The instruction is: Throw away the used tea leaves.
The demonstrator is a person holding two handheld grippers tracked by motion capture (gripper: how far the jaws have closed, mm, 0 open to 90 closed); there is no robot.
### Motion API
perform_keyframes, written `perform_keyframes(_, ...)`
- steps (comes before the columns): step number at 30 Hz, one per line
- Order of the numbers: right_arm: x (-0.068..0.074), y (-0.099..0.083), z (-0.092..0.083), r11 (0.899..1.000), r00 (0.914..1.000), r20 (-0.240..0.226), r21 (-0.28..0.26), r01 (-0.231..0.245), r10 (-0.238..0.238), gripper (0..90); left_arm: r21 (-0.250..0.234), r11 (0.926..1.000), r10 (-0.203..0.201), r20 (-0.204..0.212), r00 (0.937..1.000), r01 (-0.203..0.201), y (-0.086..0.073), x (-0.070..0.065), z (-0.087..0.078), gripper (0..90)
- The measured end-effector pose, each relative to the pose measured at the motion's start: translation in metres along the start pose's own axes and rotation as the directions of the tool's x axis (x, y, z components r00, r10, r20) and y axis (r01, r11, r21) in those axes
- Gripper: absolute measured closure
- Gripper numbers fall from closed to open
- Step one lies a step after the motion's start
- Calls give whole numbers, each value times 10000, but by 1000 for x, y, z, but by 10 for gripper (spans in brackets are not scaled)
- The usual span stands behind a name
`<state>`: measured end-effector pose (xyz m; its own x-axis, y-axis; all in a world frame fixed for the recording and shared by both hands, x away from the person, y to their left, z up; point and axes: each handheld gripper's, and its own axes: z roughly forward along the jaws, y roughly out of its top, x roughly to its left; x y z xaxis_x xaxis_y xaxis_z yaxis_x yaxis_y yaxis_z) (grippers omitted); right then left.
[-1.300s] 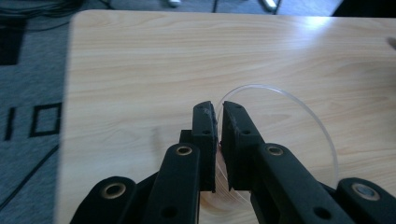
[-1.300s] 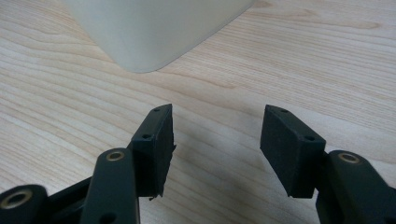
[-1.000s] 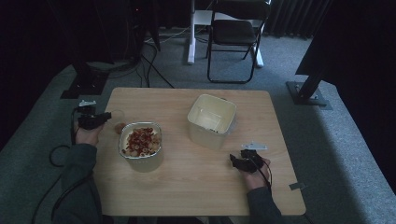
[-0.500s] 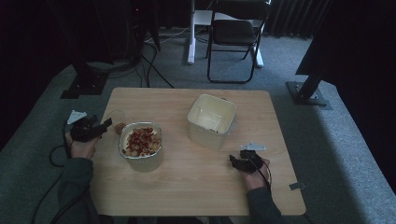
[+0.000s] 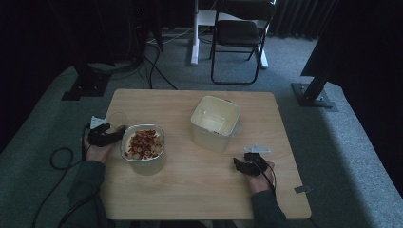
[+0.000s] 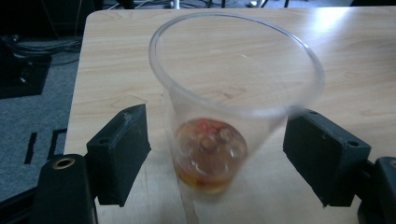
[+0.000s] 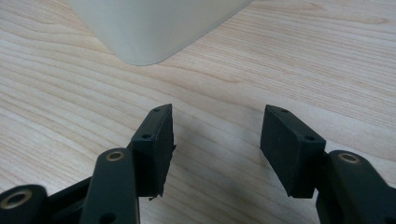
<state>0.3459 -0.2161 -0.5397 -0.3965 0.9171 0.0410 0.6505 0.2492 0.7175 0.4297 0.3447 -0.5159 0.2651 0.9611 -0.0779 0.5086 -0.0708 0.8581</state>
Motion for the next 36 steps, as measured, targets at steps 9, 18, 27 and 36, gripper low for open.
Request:
perform_keyframes(9, 0, 0, 1, 10000, 10000, 3, 45, 2, -2, 437, -212, 9996, -218, -555, 9982, 206, 11, 1, 12, 190)
perform_keyframes(18, 0, -1, 2, 9999, 10000, 9, 105, 31, -31, 437, -768, 9969, 88, -805, 9967, -150, 16, -6, 9, 209)
perform_keyframes(27, 0, -1, 1, 10000, 10000, 16, 86, 19, -19, 437, -552, 9977, 329, -1041, 9940, -388, 11, -6, 13, 198)
perform_keyframes(36, 0, -1, 1, 10000, 10000, 26, 90, 20, -20, 436, -552, 9961, 631, -1077, 9922, -693, 11, -10, 17, 223)
